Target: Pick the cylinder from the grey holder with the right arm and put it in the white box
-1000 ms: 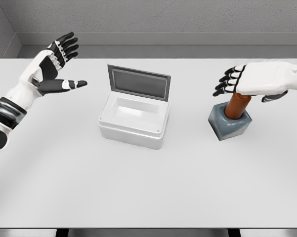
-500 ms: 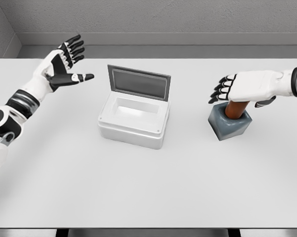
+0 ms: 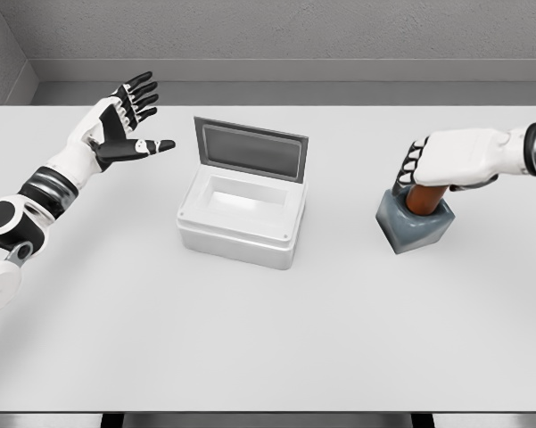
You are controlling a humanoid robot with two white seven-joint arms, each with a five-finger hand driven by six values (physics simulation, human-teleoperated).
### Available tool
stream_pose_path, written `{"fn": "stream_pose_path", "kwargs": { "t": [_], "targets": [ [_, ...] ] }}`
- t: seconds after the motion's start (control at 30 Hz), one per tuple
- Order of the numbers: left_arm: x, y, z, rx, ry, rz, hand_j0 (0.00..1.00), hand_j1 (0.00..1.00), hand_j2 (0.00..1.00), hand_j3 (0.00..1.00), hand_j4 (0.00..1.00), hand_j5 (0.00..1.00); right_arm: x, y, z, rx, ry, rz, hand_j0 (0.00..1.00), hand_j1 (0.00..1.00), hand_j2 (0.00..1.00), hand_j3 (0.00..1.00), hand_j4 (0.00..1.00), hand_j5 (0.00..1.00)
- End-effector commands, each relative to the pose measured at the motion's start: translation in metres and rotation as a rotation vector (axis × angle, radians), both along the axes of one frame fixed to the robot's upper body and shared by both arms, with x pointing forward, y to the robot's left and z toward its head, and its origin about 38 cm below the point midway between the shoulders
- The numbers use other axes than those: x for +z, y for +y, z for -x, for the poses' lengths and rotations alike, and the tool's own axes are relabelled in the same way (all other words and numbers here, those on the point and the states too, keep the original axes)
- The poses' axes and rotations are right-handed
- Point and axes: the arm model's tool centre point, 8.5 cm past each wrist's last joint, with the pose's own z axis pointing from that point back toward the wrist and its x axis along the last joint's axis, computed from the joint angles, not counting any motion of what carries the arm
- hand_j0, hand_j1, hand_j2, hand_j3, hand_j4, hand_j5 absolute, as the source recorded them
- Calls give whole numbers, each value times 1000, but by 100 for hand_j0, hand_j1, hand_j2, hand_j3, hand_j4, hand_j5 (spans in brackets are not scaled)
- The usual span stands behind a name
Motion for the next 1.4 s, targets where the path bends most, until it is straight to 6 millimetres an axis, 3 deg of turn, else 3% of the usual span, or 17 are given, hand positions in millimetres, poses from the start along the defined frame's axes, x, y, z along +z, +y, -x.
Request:
{"fn": "stream_pose_path", "kwargs": {
  "t": [0.0, 0.23, 0.4, 0.9, 1.03, 1.37],
  "targets": [
    [0, 0, 0, -1, -1, 0, 100, 100, 100, 100, 100, 100, -3, 0, 1, 0, 6, 7, 75, 75, 75, 75, 75, 75],
    [4, 0, -1, -1, -10, 0, 100, 100, 100, 100, 100, 100, -2, 4, 6, 21, 1, 16, 67, 67, 67, 67, 67, 67],
    [4, 0, -1, -2, -11, 0, 100, 100, 100, 100, 100, 100, 1, 4, 5, 23, -6, 15, 56, 56, 56, 56, 56, 56],
    [6, -1, -2, -3, -15, 1, 100, 100, 100, 100, 100, 100, 28, 4, 3, 26, -62, 8, 56, 56, 56, 56, 56, 56],
    [8, -1, -3, -4, -18, 0, 100, 100, 100, 100, 100, 100, 31, 12, 2, 43, -69, -3, 54, 54, 54, 54, 54, 54],
    [8, -1, -3, -3, -18, 1, 100, 100, 100, 100, 100, 100, 39, 54, 7, 158, -95, -35, 54, 54, 54, 54, 54, 54]
  ]
}}
